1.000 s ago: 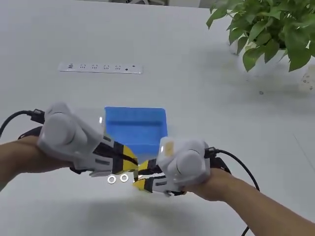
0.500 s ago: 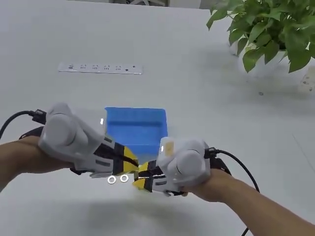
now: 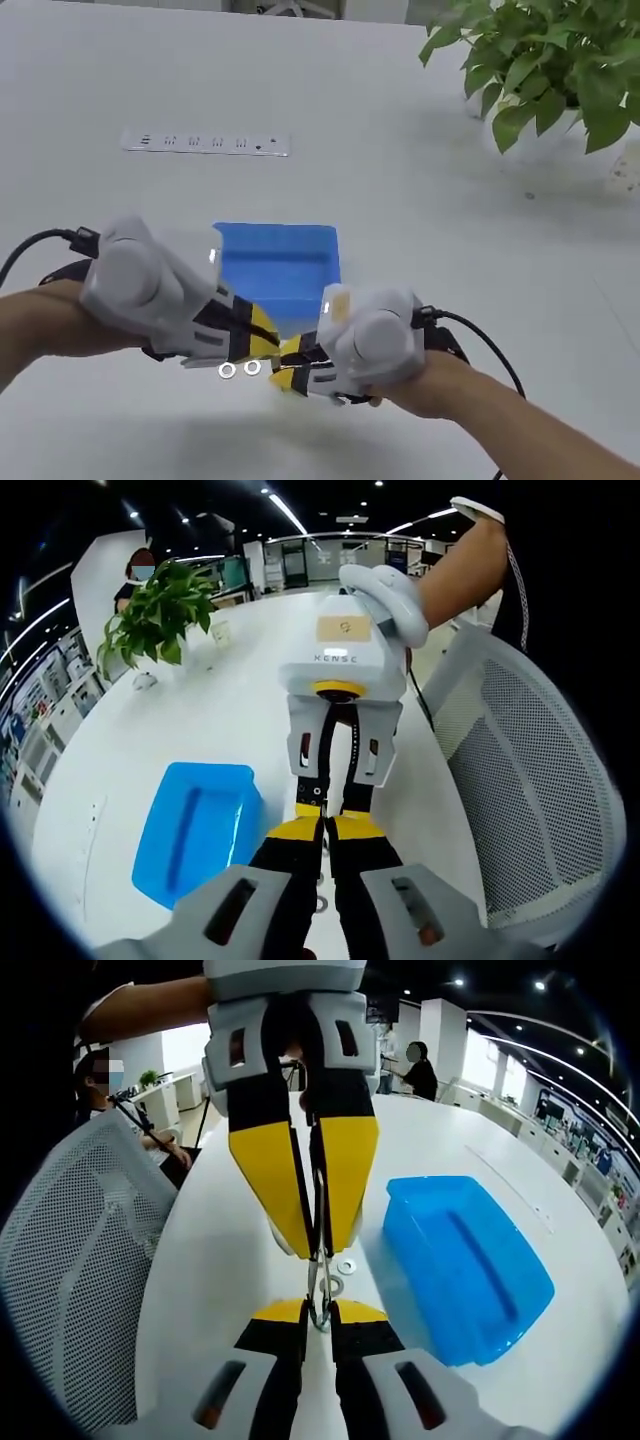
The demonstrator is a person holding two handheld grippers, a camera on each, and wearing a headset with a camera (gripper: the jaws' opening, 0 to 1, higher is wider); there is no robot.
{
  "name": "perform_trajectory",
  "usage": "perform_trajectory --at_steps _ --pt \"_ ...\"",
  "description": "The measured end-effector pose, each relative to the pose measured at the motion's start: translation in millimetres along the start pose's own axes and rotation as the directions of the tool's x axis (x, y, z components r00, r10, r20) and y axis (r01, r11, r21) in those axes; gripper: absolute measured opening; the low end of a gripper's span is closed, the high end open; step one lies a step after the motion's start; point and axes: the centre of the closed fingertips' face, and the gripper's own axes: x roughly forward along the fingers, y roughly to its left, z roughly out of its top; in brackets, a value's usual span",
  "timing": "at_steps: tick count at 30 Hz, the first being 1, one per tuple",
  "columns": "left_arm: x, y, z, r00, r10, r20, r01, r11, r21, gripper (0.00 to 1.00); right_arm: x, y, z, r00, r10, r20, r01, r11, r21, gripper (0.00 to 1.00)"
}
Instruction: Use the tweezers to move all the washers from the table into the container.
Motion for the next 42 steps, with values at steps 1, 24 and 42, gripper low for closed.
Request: perform_trajectory --at_steps 1,24,42 --pt "-0.2 -0.3 0.2 1.0000 -0.002 -0.002 0.002 1.000 0.002 0.06 -0.5 0.3 0.1 1.0000 -0.001 0.001 0.001 1.000 -0.001 0.11" --pt "-18.0 5.5 21.2 0.9999 -0.009 -0.006 0.009 0.999 0.031 0.06 -20.7 -5.7 20.2 0.9996 -0.016 0.022 0.016 1.000 -0.023 0.11" --pt "-30.8 29.2 37.6 1.0000 -0.001 -0.007 0.002 0.998 0.061 0.06 -33.1 -31.1 39.7 0.9971 -0.056 0.052 0.058 0.998 -0.032 0.11"
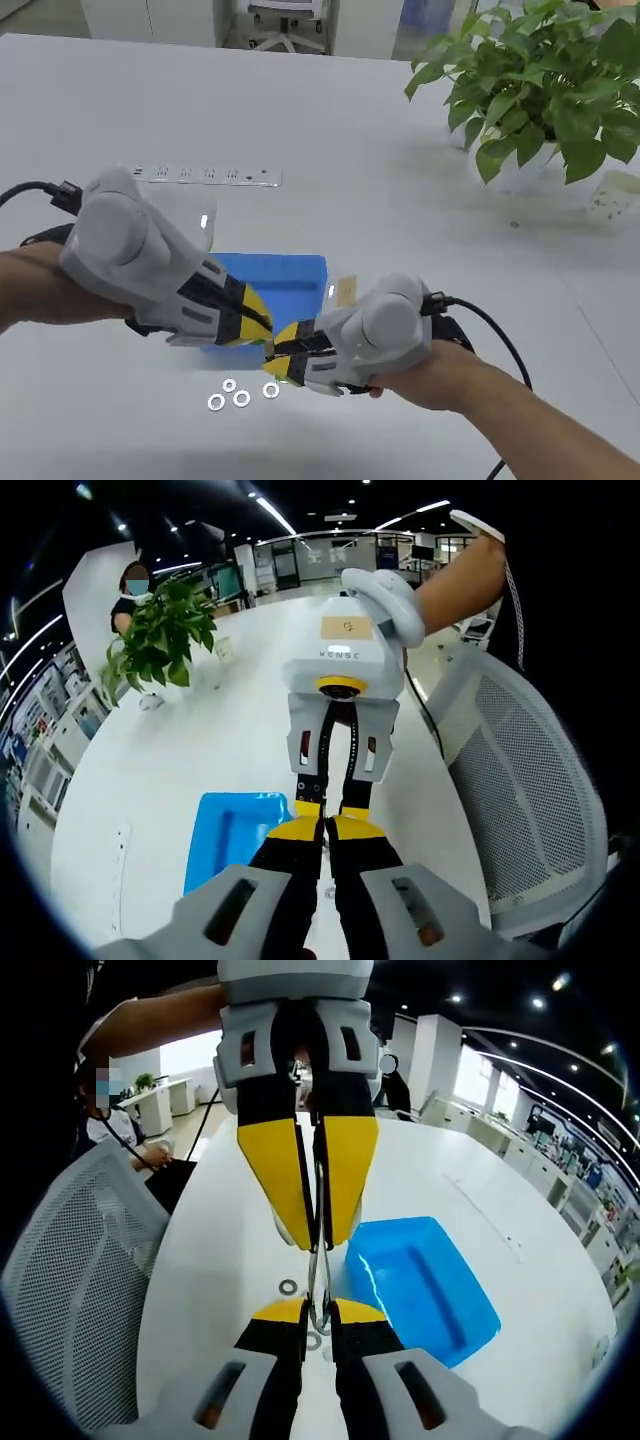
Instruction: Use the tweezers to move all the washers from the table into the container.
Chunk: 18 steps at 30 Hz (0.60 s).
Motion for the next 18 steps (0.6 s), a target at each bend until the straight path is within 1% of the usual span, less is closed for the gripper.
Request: perform_trajectory --at_steps 10,18 --pt "-4.0 16.5 6.6 1.0000 0.009 0.000 -0.009 1.000 0.020 0.06 -3.1 -19.8 6.7 0.9996 -0.026 0.012 0.026 1.000 -0.005 0.11" --pt "-5.0 32.3 10.5 1.0000 0.006 -0.005 -0.006 0.999 0.037 0.06 -4.1 -36.0 11.0 0.9988 -0.044 0.023 0.044 0.999 0.002 0.11"
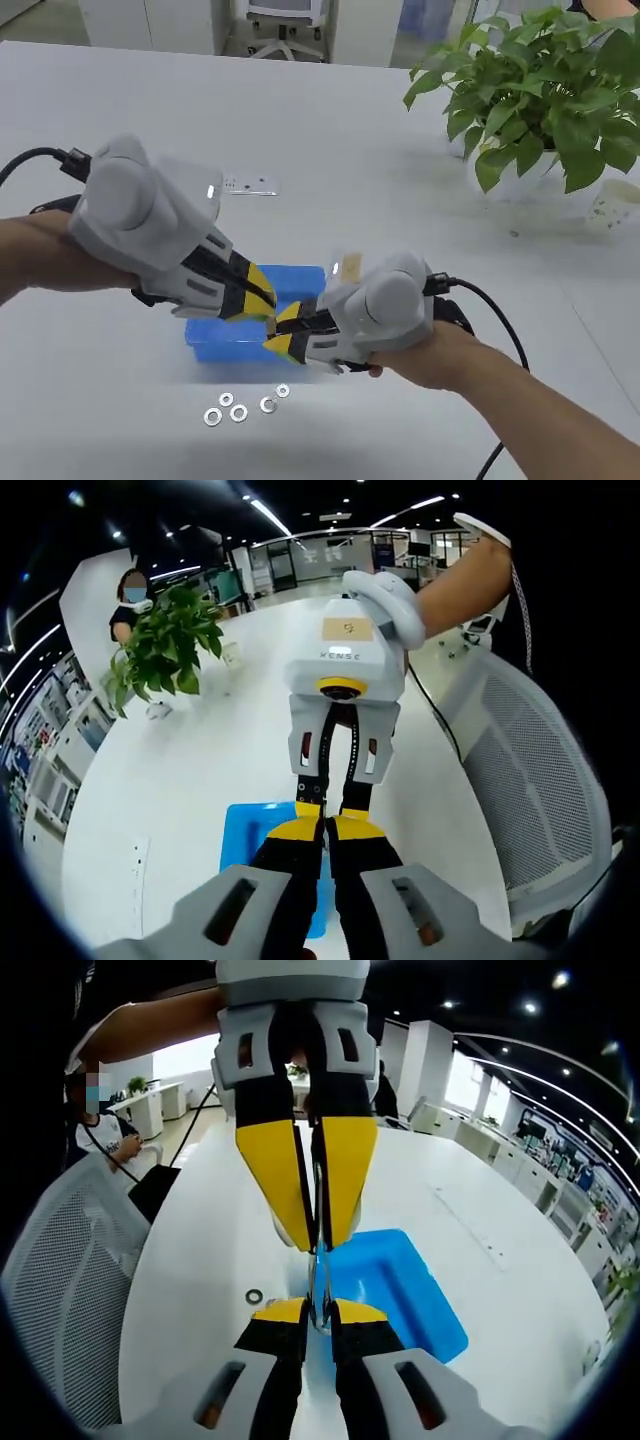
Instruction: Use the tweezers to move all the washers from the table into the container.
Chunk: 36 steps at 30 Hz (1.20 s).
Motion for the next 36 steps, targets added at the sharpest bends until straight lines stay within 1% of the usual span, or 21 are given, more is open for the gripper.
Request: perform_trajectory --at_steps 10,16,20,25,33,36 --pt "3.6 24.4 -2.3 0.9999 0.008 0.007 -0.008 1.000 0.001 0.06 4.8 -24.7 -1.1 0.9997 -0.022 0.010 0.022 1.000 0.021 0.11" --pt "9.3 35.3 -6.4 0.9999 0.007 0.011 -0.007 1.000 -0.002 0.06 9.7 -36.6 -5.8 0.9995 -0.031 0.011 0.031 0.999 0.037 0.11" --pt "15.0 39.5 -12.1 1.0000 0.005 0.007 -0.005 1.000 -0.005 0.06 14.0 -40.5 -12.1 0.9995 -0.032 0.002 0.032 0.999 0.043 0.11" --pt "24.6 45.3 -19.4 1.0000 0.003 -0.009 -0.003 1.000 -0.005 0.06 20.6 -46.1 -21.1 0.9994 -0.033 -0.013 0.033 0.998 0.045 0.11" --pt "37.2 50.5 -30.8 0.9996 -0.010 -0.025 0.010 1.000 -0.010 0.06 29.9 -53.1 -37.2 0.9995 -0.015 -0.028 0.017 0.998 0.067 0.11" --pt "40.3 52.5 -33.8 0.9996 -0.011 -0.027 0.011 1.000 -0.013 0.06 32.8 -55.0 -40.3 0.9995 -0.010 -0.029 0.012 0.997 0.078 0.11"
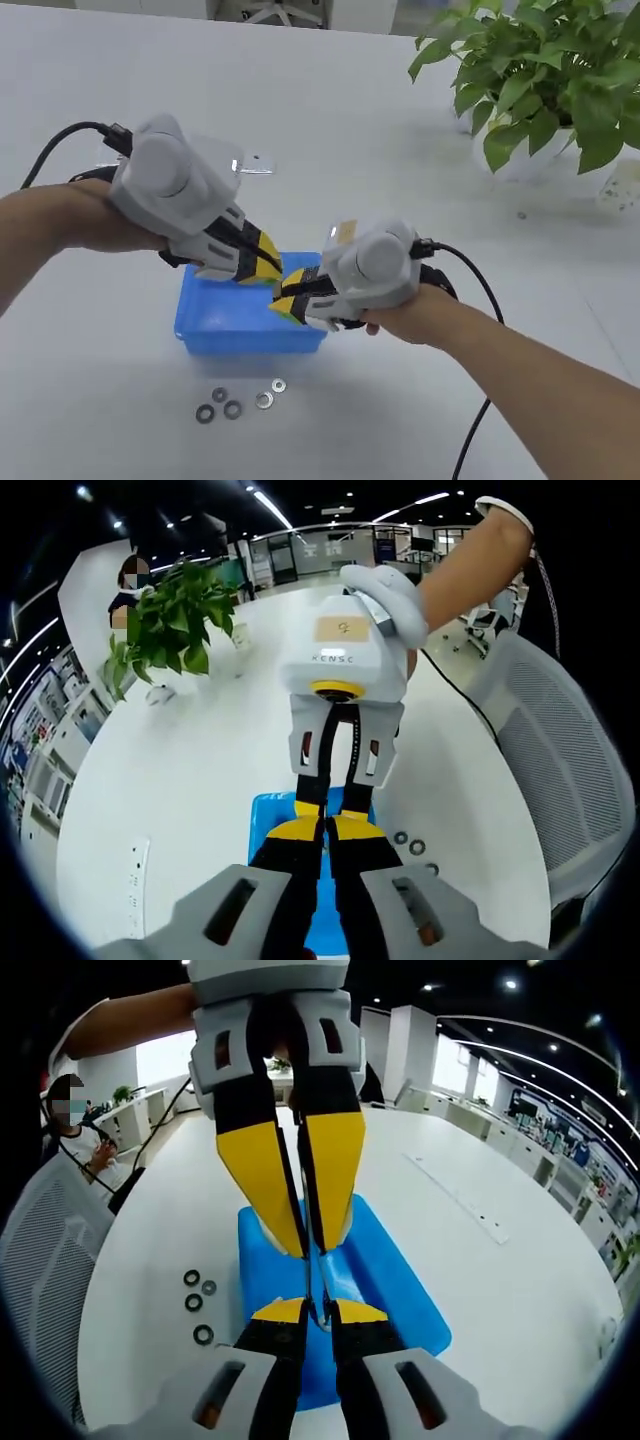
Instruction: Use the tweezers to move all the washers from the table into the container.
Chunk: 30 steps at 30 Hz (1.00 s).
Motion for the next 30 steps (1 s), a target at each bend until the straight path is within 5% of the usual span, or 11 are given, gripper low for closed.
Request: perform_trajectory --at_steps 16,30 --pt "6.5 3.3 -13.1 1.0000 -0.004 -0.003 0.004 1.000 -0.012 0.06 10.8 -0.6 -9.3 0.9994 0.027 -0.024 -0.027 1.000 -0.007 0.11" --pt "3.3 2.7 -7.9 1.0000 0.004 -0.001 -0.004 1.000 -0.006 0.06 6.8 0.0 -6.2 0.9996 0.021 -0.017 -0.021 1.000 -0.007 0.12"
